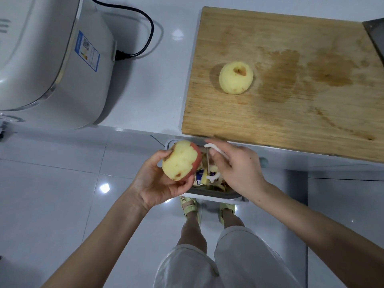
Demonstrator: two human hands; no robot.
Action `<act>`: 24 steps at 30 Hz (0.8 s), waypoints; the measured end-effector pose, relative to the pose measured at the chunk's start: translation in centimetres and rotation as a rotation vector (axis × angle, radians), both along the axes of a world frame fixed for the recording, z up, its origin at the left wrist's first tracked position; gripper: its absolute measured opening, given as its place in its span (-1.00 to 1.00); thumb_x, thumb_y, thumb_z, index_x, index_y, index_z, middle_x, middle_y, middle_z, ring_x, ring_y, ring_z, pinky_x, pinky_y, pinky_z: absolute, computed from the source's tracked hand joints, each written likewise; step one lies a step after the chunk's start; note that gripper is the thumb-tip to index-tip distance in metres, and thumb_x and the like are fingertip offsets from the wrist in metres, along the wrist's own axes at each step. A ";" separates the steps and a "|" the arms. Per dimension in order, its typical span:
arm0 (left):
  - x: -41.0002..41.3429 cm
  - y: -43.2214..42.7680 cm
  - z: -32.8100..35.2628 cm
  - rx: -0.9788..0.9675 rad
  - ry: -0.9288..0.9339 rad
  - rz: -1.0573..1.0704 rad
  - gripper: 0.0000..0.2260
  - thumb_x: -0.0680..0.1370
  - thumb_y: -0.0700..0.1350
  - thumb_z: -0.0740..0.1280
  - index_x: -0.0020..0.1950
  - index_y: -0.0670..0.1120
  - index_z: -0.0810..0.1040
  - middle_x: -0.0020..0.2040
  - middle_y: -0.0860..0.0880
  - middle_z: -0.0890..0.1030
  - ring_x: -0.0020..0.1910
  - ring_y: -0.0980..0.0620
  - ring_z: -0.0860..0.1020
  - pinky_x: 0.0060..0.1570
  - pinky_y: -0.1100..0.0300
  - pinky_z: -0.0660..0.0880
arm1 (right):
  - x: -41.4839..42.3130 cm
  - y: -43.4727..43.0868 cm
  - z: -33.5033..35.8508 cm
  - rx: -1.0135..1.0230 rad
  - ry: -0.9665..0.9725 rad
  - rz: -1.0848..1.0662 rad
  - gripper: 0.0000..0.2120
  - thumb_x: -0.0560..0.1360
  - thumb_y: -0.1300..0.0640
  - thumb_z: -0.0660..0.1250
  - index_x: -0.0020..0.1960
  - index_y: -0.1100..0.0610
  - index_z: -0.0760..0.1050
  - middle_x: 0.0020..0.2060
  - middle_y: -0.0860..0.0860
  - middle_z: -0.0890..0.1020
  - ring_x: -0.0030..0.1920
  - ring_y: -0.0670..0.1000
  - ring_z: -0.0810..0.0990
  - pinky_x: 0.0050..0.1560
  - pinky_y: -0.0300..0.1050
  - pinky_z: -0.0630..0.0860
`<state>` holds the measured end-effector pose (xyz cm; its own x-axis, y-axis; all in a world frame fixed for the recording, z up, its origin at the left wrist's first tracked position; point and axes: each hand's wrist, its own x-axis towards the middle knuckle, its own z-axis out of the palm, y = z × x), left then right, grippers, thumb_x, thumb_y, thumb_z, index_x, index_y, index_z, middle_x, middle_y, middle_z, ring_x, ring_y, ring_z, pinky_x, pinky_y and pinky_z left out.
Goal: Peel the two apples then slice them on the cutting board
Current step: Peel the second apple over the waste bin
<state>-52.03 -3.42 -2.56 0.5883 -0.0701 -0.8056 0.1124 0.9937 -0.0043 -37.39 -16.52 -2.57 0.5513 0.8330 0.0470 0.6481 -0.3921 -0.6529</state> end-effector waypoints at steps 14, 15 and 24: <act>0.1 0.4 0.7 0.076 -0.004 -0.112 -0.49 0.02 -0.23 0.62 -0.07 -0.30 0.65 -0.09 -0.30 0.60 -0.18 -0.26 0.61 -0.15 -0.21 0.59 | 0.7 2.8 1.9 0.192 -0.600 0.289 -0.82 0.49 0.16 0.29 -0.28 0.15 0.50 -0.55 -0.02 0.49 -0.48 0.05 0.45 -0.30 -0.11 0.22; 0.2 0.4 0.7 0.085 0.001 -0.106 -0.49 0.00 -0.24 0.62 -0.09 -0.29 0.66 -0.08 -0.29 0.61 -0.17 -0.25 0.63 -0.19 -0.15 0.61 | 0.5 3.0 1.9 0.200 -0.617 0.293 -0.85 0.45 0.18 0.33 -0.29 0.15 0.50 -0.55 -0.02 0.49 -0.48 0.05 0.45 -0.30 -0.12 0.20; 0.5 0.1 1.1 0.140 0.061 -0.149 -0.61 0.21 -0.10 0.44 -0.02 -0.22 0.56 -0.16 -0.25 0.59 -0.31 -0.16 0.58 -0.39 0.13 0.57 | 0.5 2.8 1.4 0.221 -0.457 0.262 -0.80 0.49 0.14 0.25 -0.26 0.15 0.57 -0.56 -0.03 0.50 -0.48 0.05 0.48 -0.32 -0.14 0.28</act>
